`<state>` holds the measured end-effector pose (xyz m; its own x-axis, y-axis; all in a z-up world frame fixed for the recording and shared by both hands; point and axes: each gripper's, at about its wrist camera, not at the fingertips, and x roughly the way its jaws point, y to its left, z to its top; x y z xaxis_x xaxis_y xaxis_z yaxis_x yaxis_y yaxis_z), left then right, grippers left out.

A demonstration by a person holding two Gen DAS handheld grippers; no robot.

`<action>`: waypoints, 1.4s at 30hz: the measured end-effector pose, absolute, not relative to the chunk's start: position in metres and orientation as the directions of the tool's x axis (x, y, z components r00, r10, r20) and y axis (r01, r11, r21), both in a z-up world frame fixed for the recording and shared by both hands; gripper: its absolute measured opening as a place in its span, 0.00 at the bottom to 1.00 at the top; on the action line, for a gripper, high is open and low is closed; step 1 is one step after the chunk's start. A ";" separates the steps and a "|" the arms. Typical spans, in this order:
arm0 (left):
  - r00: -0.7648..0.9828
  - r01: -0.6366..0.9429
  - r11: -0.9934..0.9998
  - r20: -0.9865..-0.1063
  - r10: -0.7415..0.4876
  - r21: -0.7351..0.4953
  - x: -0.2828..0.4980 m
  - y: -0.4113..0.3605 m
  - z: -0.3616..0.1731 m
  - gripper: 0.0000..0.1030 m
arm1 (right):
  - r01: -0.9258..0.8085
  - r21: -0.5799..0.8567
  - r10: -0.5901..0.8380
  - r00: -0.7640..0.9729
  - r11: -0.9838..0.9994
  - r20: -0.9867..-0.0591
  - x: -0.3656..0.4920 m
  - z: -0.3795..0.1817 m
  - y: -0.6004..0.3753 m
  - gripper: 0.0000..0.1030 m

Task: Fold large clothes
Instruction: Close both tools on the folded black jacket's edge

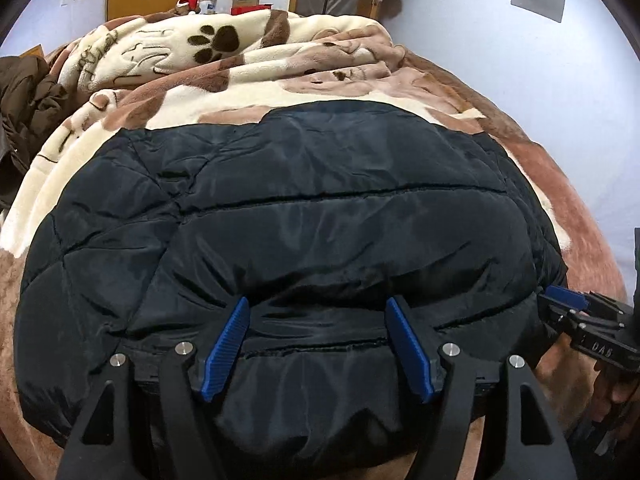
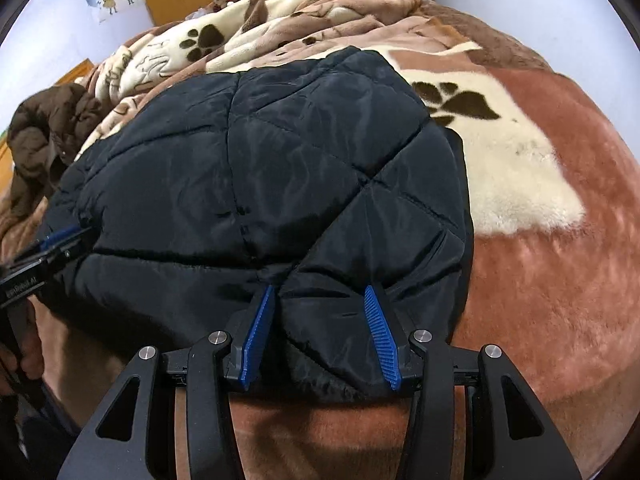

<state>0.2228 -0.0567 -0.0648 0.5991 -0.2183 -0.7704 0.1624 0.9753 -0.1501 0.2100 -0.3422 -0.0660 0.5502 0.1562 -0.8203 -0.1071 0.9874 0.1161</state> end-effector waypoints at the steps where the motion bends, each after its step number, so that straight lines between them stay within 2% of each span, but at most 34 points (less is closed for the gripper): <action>1: 0.598 0.168 0.975 -0.772 -0.216 -0.143 0.223 -0.057 -0.065 0.70 | -0.101 0.105 0.143 0.547 0.989 -0.825 0.210 -0.066 -0.340 0.46; 7: 0.583 0.187 0.971 -0.779 -0.232 -0.149 0.214 -0.057 -0.060 0.70 | -0.093 0.077 0.115 0.527 0.993 -0.842 0.197 -0.076 -0.335 0.46; 11: 0.612 0.177 0.967 -0.749 -0.254 -0.184 0.212 -0.037 -0.034 0.69 | -0.093 0.102 0.136 0.522 0.990 -0.842 0.194 -0.058 -0.343 0.46; 14: 0.676 0.100 0.983 -0.714 -0.182 -0.156 0.217 -0.002 -0.017 0.69 | -0.086 0.148 0.170 0.581 0.985 -0.796 0.197 -0.030 -0.353 0.46; 17: 0.686 -0.044 0.990 -0.724 -0.067 -0.132 0.233 0.046 -0.021 0.69 | -0.067 0.161 0.167 0.622 0.985 -0.765 0.214 -0.014 -0.364 0.46; 19: 0.664 -0.135 0.982 -0.748 -0.009 -0.132 0.237 0.074 -0.034 0.68 | -0.027 0.171 0.153 0.600 0.985 -0.786 0.228 -0.022 -0.370 0.46; 21: 0.636 -0.177 0.973 -0.772 -0.005 -0.151 0.235 0.092 -0.053 0.67 | 0.010 0.168 0.135 0.553 0.986 -0.822 0.235 -0.044 -0.375 0.46; 26: 0.617 -0.157 0.963 -0.783 -0.077 -0.219 0.225 0.100 -0.090 0.69 | 0.001 0.158 0.133 0.527 0.987 -0.839 0.216 -0.080 -0.374 0.46; 30: 0.610 -0.156 0.967 -0.789 -0.068 -0.204 0.232 0.096 -0.088 0.70 | 0.004 0.153 0.129 0.518 0.988 -0.845 0.211 -0.083 -0.376 0.46; 34: 0.634 -0.151 0.966 -0.770 -0.068 -0.210 0.223 0.098 -0.059 0.68 | 0.014 0.158 0.125 0.541 0.987 -0.831 0.213 -0.054 -0.382 0.46; 37: 0.698 -0.124 0.970 -0.713 -0.063 -0.207 0.218 0.101 -0.029 0.68 | -0.011 0.157 0.130 0.625 0.988 -0.769 0.217 -0.017 -0.383 0.46; 42: 0.717 -0.067 0.982 -0.693 -0.075 -0.176 0.262 0.094 -0.014 0.68 | -0.051 0.135 0.134 0.675 0.990 -0.726 0.256 0.005 -0.373 0.46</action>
<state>0.2619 0.0940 -0.0137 0.7170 -0.0754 -0.6929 -0.0666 0.9822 -0.1758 0.2563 -0.3726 0.0053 0.6746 0.1338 -0.7259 -0.0506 0.9895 0.1354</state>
